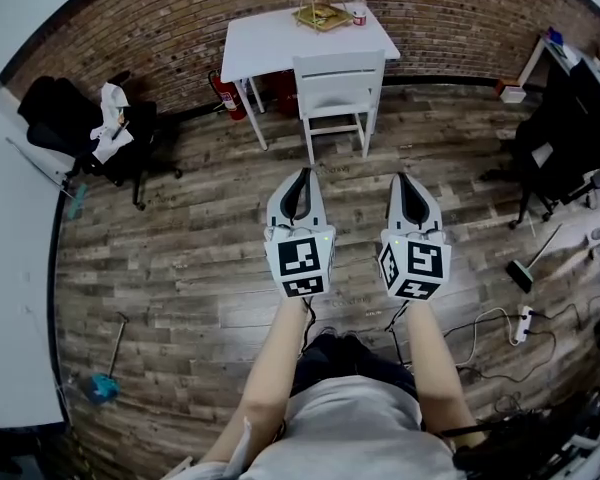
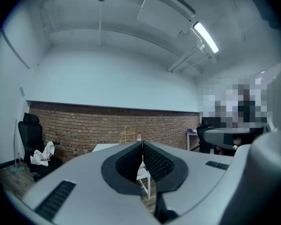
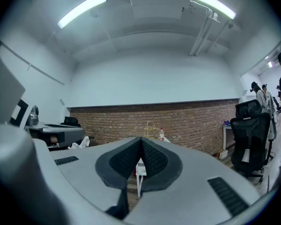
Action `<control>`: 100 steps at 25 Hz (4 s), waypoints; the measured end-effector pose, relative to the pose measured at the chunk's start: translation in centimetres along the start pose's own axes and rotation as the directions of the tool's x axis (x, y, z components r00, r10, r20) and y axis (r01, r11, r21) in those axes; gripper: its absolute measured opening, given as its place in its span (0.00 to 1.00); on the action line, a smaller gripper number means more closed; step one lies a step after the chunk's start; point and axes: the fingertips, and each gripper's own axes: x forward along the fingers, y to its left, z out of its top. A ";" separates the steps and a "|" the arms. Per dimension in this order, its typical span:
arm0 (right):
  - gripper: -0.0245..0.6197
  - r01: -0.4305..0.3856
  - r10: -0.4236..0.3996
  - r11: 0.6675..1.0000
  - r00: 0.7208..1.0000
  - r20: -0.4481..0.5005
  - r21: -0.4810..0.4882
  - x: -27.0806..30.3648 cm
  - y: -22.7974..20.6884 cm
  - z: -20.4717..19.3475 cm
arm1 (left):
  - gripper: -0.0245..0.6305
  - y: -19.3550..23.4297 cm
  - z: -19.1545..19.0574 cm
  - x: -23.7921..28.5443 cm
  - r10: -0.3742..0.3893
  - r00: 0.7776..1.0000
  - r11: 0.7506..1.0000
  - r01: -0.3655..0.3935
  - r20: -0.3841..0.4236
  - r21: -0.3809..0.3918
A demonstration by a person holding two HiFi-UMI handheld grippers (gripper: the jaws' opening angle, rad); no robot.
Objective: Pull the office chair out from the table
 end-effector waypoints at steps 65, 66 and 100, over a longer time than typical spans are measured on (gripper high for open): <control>0.06 -0.163 0.152 0.985 0.978 -0.146 -0.062 54.1 -14.2 -3.3 | 0.06 8.7 -4.3 53.3 0.019 0.990 0.998 -0.010 -0.137 0.067; 0.06 -0.176 0.165 0.982 0.974 -0.154 -0.064 55.1 -14.5 -3.6 | 0.06 8.7 -4.5 54.3 0.018 0.989 0.998 -0.008 -0.146 0.068; 0.27 -0.820 0.366 0.420 0.545 -0.754 -0.389 68.9 -10.4 -19.0 | 0.30 8.9 -19.7 67.6 -0.280 0.558 0.666 0.699 -0.781 0.260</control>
